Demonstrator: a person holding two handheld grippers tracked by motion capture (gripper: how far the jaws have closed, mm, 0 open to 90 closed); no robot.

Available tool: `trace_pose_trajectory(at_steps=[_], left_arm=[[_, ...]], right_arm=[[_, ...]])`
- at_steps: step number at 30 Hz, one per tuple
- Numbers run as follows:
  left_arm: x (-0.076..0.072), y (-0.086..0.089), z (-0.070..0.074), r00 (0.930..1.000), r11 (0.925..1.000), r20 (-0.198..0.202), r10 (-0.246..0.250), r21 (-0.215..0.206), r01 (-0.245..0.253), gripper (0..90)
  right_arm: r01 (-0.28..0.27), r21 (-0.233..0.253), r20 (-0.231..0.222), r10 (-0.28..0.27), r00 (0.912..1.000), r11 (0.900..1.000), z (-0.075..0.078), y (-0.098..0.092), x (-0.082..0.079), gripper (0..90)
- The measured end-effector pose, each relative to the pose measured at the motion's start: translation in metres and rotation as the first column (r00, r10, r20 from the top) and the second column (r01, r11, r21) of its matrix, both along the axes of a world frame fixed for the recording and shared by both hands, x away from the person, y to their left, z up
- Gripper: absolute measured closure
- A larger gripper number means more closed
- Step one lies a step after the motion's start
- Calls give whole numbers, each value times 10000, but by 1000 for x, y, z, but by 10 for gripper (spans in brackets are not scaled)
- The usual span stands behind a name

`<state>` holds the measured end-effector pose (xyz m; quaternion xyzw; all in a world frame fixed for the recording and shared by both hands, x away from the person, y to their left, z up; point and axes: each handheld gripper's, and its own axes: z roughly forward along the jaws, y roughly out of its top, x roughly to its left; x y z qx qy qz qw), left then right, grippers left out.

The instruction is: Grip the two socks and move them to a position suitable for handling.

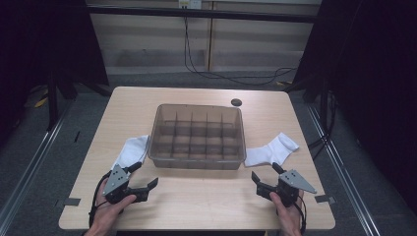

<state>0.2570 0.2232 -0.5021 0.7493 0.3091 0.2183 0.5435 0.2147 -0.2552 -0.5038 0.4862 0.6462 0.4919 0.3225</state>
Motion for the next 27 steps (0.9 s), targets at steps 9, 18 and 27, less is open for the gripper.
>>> trace_pose_trajectory(at_steps=[9,18,27], left_arm=[[0,0,0,9998,9998,-4,-187,18,187,167],[0,0,0,9995,9995,-73,-318,47,318,167],[2,0,0,9987,9989,-239,-442,117,445,173]], right_arm=[[143,185,-252,-138,9996,9997,0,-3,3,130],[72,-754,-555,-115,9984,9971,1,9,5,175],[-289,-229,-1990,237,9797,9993,8,2,6,185]])
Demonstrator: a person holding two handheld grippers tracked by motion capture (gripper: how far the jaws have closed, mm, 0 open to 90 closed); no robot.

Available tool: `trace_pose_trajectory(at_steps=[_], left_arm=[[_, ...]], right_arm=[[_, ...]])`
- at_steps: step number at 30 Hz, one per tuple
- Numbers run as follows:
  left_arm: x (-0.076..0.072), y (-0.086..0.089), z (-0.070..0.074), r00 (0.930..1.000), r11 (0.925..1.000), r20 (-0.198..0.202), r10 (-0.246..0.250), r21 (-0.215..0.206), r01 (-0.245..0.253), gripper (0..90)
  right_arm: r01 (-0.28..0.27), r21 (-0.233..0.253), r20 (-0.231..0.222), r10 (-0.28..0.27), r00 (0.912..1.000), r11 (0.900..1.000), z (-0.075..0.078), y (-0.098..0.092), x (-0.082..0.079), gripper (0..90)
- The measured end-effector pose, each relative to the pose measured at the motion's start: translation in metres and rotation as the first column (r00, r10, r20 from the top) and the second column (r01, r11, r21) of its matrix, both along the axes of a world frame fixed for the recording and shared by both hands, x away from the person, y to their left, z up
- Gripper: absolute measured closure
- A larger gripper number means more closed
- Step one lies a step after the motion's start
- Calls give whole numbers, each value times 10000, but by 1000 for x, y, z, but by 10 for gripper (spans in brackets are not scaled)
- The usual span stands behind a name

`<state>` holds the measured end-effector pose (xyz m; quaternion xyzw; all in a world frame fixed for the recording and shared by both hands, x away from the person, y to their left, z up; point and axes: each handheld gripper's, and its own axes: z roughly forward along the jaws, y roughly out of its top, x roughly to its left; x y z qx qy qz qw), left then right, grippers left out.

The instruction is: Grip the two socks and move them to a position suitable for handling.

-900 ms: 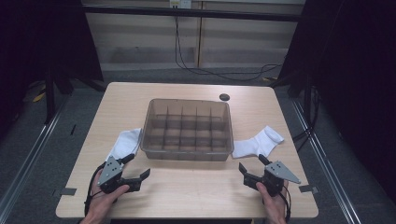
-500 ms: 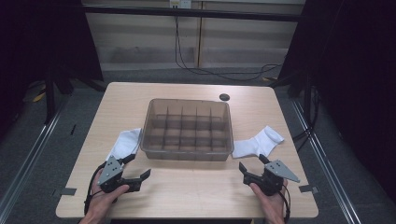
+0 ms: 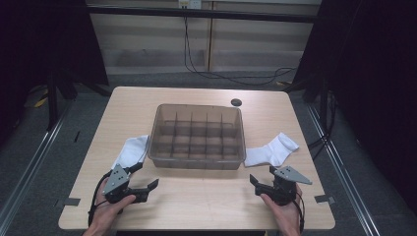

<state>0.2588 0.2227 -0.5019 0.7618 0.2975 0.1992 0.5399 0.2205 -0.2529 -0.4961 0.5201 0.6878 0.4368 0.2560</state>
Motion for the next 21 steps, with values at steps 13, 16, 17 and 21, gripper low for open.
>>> trace_pose_trajectory(at_steps=[13,16,17,21], left_arm=[[2,-1,0,9999,9999,-73,-116,33,116,175],[1,-1,0,10000,10000,-64,-73,4,73,175],[1,-1,0,10000,9999,-22,-96,73,96,175],[1,-1,0,9998,9997,-18,-189,178,190,175]], right_arm=[[-384,297,-2074,437,9773,9988,21,-27,13,152],[-485,203,-2484,520,9673,9986,26,-32,21,148],[-591,216,-2633,627,9627,9980,27,-35,25,148],[-558,368,-3201,647,9452,9978,30,-45,40,127]])
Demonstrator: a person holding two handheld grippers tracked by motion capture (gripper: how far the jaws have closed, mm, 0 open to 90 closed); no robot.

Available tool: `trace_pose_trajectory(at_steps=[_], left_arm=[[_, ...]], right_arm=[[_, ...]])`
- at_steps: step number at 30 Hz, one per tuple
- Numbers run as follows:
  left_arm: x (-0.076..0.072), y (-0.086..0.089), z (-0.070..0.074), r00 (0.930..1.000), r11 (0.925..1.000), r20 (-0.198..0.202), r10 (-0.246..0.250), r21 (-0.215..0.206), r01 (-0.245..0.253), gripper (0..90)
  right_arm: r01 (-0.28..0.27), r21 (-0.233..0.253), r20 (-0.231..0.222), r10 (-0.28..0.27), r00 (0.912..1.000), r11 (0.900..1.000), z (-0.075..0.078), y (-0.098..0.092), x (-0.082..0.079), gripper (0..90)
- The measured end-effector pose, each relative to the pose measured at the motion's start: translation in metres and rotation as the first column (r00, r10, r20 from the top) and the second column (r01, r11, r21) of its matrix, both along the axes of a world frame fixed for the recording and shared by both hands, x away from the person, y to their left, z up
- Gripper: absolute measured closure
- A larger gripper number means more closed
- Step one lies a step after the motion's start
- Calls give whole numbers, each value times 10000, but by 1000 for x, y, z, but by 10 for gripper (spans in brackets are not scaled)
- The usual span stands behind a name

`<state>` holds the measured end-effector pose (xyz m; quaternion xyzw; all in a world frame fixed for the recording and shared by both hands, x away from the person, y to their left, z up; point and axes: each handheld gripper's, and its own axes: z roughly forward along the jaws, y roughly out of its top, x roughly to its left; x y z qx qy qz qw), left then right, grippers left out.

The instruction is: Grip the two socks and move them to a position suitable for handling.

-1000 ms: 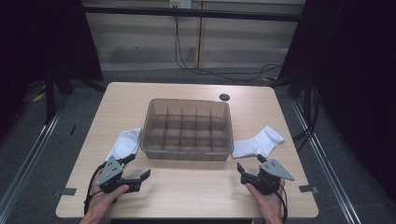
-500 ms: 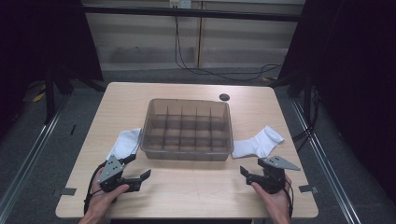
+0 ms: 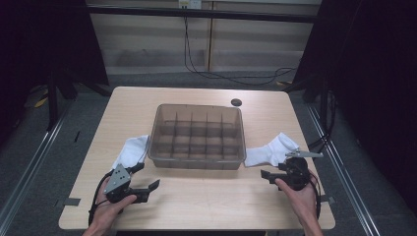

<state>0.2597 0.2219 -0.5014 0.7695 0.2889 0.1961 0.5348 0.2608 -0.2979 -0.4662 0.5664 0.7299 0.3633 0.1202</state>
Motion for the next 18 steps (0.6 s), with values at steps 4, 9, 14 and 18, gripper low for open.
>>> trace_pose_trajectory(at_steps=[4,9,14,18], left_arm=[[0,0,0,10000,10000,-29,-20,-3,20,175],[-1,0,0,10000,10000,-23,-65,-21,65,175],[-1,0,0,9999,9999,-23,-160,-56,159,175],[-1,0,0,9999,9998,-91,-144,-115,143,175]], right_arm=[[-33,-203,-760,17,9971,9998,3,-9,18,140],[104,-333,-1027,-138,9946,9994,5,-15,36,143],[135,-610,-1470,-224,9889,9980,2,-18,55,150],[119,-861,-1709,-266,9849,9962,2,-21,70,142]])
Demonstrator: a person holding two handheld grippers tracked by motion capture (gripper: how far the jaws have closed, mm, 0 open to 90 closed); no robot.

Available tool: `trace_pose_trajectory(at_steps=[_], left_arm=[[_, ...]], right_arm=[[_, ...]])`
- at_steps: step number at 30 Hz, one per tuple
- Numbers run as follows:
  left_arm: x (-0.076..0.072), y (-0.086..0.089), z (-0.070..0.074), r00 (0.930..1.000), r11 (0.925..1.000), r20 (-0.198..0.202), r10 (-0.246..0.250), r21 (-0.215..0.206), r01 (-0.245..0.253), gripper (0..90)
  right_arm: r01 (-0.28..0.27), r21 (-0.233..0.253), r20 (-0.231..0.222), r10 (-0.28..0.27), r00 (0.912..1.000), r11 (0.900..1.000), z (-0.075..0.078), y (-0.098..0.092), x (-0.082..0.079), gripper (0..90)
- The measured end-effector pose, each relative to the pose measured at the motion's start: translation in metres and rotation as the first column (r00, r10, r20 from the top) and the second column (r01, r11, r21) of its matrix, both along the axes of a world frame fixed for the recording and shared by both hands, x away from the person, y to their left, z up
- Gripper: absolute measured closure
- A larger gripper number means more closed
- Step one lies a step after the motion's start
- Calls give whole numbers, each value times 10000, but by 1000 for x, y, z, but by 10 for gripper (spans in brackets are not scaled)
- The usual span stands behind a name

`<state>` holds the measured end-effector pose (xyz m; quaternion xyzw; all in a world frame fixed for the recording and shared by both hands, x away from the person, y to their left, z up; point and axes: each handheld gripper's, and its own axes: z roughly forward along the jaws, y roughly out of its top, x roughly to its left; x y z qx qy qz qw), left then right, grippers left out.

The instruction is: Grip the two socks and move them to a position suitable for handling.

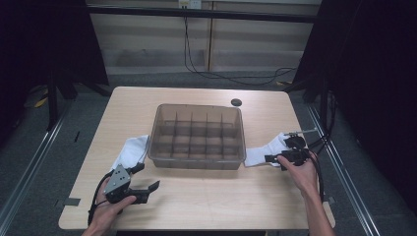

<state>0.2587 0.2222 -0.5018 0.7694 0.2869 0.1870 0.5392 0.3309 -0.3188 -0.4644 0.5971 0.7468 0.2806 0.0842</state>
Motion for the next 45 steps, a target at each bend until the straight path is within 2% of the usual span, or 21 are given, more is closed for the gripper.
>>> trace_pose_trajectory(at_steps=[3,4,9,11,17,18,21,24,27,28,29,30,33,34,35,36,37,39,42,43,45], left_arm=[[0,0,0,10000,10000,-3,-12,-9,12,175],[0,0,0,10000,9999,20,-84,68,84,175],[0,0,0,9999,9999,18,-129,50,129,175],[0,0,0,9999,9999,8,-129,31,129,175],[1,1,0,9999,9999,-75,-133,22,133,179],[1,1,0,9999,9999,-70,-142,31,142,179],[0,1,0,9998,9998,-34,-195,13,195,180],[1,2,0,9998,9998,-55,-186,87,187,180],[1,1,0,9997,9997,11,-228,70,228,181],[0,1,0,9997,9997,-19,-247,84,247,182],[0,1,0,9997,9997,-16,-225,96,225,182],[0,1,0,9997,9997,-16,-225,96,225,182],[0,1,0,9997,9996,-31,-257,92,258,182],[0,1,0,9997,9996,-23,-258,118,258,182],[0,1,0,9997,9996,-16,-264,125,264,182],[0,1,0,9996,9995,-20,-273,124,273,182],[0,1,0,9996,9995,-30,-285,140,285,182],[0,1,0,9996,9996,-63,-269,75,270,182],[0,1,0,9996,9995,-35,-292,145,293,182],[0,1,0,9995,9994,-59,-299,146,300,182],[0,1,0,9996,9995,-78,-285,142,286,182]], right_arm=[[27,27,11,-27,10000,10000,0,-2,7,145],[68,-200,-145,-71,9999,9998,0,-2,14,142],[166,-457,-286,-180,9994,9988,-1,-4,28,146],[220,-756,-377,-249,9990,9969,-4,-5,32,145],[196,-628,-643,-237,9977,9978,-14,-4,42,143],[183,-989,-833,-266,9962,9949,-19,0,46,144],[303,-1097,-765,-388,9963,9935,-21,1,49,133],[180,-1556,-867,-318,9957,9877,-21,4,49,129],[197,-1540,-871,-335,9956,9879,-21,3,49,131],[205,-1727,-873,-360,9955,9848,-22,4,48,132],[-32,-2265,-893,-175,9959,9740,-23,8,48,136],[-32,-2265,-893,-175,9959,9740,-23,8,48,136],[-36,-2341,-1137,-237,9932,9722,-21,11,48,182],[-68,-2353,-1257,-235,9918,9719,-18,11,47,288],[-68,-2353,-1257,-235,9918,9719,-18,11,47,288],[-147,-2347,-1312,-167,9912,9720,-16,10,47,347],[-180,-2365,-1367,-149,9905,9715,-14,8,45,465],[-138,-2352,-1402,-199,9899,9718,-13,8,44,502],[-109,-2262,-1464,-230,9890,9740,-11,5,42,702],[-109,-2262,-1464,-230,9890,9740,-11,5,42,702],[-120,-2073,-1574,-213,9873,9782,-11,5,42,810]])
